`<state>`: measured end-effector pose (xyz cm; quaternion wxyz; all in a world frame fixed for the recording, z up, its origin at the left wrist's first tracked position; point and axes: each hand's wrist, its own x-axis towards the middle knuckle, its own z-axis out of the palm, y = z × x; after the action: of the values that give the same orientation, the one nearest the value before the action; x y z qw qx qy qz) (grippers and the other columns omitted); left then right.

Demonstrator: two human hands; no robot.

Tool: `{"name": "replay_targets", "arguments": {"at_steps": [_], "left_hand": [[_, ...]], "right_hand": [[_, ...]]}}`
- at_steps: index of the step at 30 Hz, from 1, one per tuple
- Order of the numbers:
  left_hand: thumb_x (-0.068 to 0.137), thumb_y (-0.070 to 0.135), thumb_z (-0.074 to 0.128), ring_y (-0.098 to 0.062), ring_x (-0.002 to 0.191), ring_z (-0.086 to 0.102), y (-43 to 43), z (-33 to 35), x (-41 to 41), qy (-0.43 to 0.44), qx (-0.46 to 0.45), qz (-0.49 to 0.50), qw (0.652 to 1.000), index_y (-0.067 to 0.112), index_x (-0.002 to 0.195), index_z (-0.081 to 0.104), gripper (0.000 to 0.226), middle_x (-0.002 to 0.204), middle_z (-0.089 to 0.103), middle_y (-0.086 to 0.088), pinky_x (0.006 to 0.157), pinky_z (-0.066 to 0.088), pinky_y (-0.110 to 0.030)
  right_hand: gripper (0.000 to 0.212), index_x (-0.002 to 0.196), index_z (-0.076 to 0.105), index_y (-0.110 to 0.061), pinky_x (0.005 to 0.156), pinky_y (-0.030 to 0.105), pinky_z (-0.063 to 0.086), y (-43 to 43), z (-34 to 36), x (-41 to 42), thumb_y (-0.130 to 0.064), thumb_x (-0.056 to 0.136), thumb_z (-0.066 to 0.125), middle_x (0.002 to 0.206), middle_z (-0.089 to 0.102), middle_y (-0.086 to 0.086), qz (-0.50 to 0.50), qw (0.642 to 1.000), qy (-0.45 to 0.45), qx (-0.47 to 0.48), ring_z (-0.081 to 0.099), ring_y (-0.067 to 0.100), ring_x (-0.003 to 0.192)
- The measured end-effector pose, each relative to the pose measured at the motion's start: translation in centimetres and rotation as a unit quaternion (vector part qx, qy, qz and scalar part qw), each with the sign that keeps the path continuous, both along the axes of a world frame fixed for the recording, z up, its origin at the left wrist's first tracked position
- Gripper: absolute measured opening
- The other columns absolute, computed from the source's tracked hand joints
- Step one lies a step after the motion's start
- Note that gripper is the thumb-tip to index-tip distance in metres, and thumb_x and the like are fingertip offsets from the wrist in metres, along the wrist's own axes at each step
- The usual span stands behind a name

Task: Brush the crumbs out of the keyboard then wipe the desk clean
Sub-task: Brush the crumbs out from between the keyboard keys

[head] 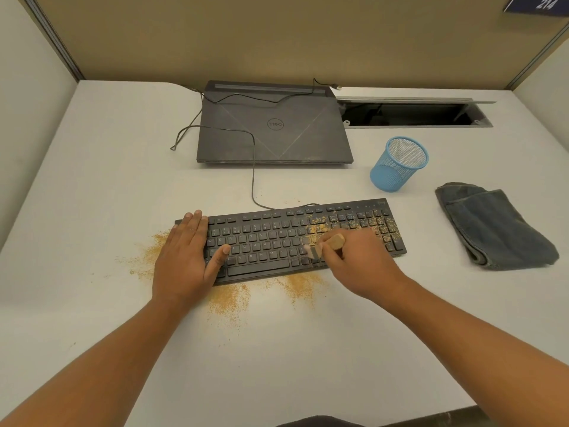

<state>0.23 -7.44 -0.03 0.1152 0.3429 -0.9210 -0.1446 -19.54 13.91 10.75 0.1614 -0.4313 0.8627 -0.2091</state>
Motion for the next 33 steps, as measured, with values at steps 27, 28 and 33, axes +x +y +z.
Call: {"name": "replay_targets", "arguments": {"at_steps": [27, 28, 33], "left_hand": [[0.094, 0.071, 0.012, -0.017, 0.150, 0.014, 0.0, 0.0, 0.0, 0.000, 0.001, 0.001, 1.000, 0.012, 0.153, 0.029, 0.085, 0.161, 0.024, -0.003, 0.123, 0.013, -0.039], [0.094, 0.071, 0.011, -0.017, 0.150, 0.014, 0.0, 0.0, 0.0, -0.001, 0.001, 0.003, 1.000, 0.012, 0.153, 0.029, 0.085, 0.161, 0.024, -0.003, 0.123, 0.013, -0.039], [0.094, 0.071, 0.012, -0.017, 0.150, 0.015, -0.1, -0.1, 0.1, 0.001, 0.003, 0.002, 1.000, 0.012, 0.153, 0.029, 0.085, 0.161, 0.024, -0.003, 0.123, 0.013, -0.040]], "right_hand": [[0.033, 0.090, 0.071, -0.015, 0.067, 0.028, 0.049, -1.6, 1.6, 0.0, -0.030, 0.101, 0.044, 0.081, 0.068, -0.002, 0.139, 0.984, 0.026, 0.110, 0.061, 0.015, 0.073], [0.038, 0.082, 0.068, -0.014, 0.067, 0.029, 0.049, -1.6, 1.5, -0.5, -0.029, 0.102, 0.040, 0.075, 0.067, 0.000, 0.118, 0.986, 0.041, 0.109, 0.061, 0.016, 0.069], [0.030, 0.082, 0.073, -0.017, 0.055, 0.014, 0.040, -2.1, 1.3, -2.5, -0.022, 0.100, 0.048, 0.071, 0.066, -0.009, -0.059, 0.998, -0.008, -0.034, 0.059, 0.006, 0.066]]}}
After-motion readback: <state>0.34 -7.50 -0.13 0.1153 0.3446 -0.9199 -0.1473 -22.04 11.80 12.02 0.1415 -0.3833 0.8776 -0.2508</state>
